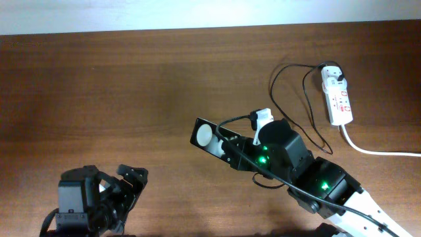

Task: Plug charger to phone and switch on socket

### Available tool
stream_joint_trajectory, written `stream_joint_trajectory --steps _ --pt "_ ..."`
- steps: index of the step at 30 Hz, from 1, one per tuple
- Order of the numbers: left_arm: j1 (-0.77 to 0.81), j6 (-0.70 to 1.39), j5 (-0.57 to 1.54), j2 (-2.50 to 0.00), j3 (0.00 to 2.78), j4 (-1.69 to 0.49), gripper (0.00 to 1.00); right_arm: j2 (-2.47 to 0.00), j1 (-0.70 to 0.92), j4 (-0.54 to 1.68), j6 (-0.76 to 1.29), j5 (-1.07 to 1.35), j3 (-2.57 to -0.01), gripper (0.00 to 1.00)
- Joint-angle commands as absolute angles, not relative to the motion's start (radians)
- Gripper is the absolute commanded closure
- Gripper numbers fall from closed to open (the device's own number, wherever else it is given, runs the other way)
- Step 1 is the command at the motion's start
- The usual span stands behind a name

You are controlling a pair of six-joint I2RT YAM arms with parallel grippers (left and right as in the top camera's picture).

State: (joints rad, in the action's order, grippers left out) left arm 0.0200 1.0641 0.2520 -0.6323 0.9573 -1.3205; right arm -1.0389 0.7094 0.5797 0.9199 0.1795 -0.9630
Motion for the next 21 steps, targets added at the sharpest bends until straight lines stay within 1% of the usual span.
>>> stream_joint_trajectory --steps 1,5,7,9,12,15,17,19,21 --pt "0.019 1.087 0.292 -0.629 0.949 -1.318 0.01 -1.033 0.706 0.573 0.925 0.202 -0.98 0.96" --pt "0.019 1.088 0.348 -0.629 0.949 -1.301 0.01 -1.034 0.706 0.569 0.926 0.109 -0.98 0.96" --pt "0.019 1.088 0.406 -0.629 0.949 -1.219 0.01 -1.035 0.706 0.572 1.002 0.092 -0.98 0.96" --pt "0.019 1.087 0.404 -0.629 0.949 -1.166 0.01 -1.035 0.706 0.569 1.103 0.073 -0.98 0.96" --pt "0.019 1.087 0.392 -0.629 0.948 -1.163 0.01 -1.035 0.706 0.558 1.118 0.075 -0.98 0.96" --pt "0.019 1.087 0.359 -0.63 0.924 -1.147 0.01 -1.035 0.706 0.522 1.191 0.121 -0.98 0.96" --pt "0.019 1.087 0.359 -0.651 0.863 -1.097 0.01 -1.035 0.706 0.459 1.19 0.17 -0.978 0.96" --pt "0.019 1.088 0.363 -0.716 0.796 -1.055 0.01 -1.035 0.706 0.451 1.168 0.173 -0.974 0.96" --pt "0.019 1.087 0.363 -0.787 0.795 -1.038 0.01 -1.035 0.706 0.368 1.048 0.204 -0.961 0.96"
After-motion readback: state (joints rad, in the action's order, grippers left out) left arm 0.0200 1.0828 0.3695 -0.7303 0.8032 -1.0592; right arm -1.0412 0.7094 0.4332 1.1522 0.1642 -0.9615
